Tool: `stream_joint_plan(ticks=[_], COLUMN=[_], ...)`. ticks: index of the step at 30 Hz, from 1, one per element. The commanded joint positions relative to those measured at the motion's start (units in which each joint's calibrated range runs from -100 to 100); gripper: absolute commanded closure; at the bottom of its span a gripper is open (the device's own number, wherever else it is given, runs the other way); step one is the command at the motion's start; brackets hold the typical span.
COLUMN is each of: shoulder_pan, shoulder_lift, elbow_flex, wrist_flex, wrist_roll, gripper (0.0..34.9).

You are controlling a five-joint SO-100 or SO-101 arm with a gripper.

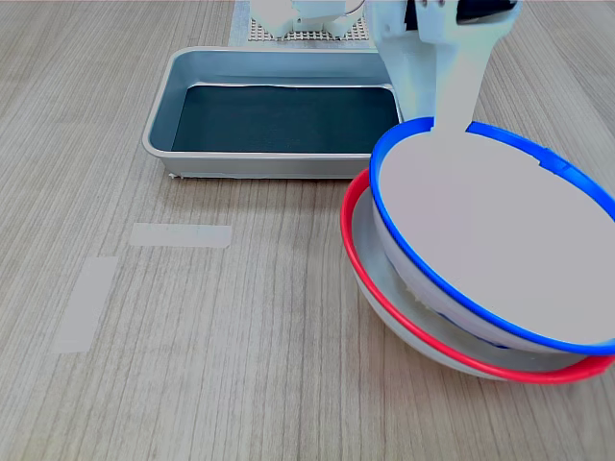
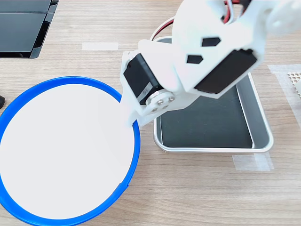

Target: Lift the stacked dish and set it down on the table.

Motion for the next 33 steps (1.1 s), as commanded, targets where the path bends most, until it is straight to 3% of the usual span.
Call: stream_joint_plan(ticks=[1,11,17,22,33], shoulder_pan=[0.27,3.37,10.53,20.41,31.14], shoulder_lift=[-5.25,-13.01,-18.98,-17.78,-10.88], elbow_flex=[-0.41,-0.04,-0.68,-0.86,-0.22], wrist_flex=[-0.85,-0.27,-0.93,0.39,1.96], wrist_roll=[-0.39,-1.32,-1.17,1.71,5.96], gripper=[34.9,34.9,34.9,34.9,34.9])
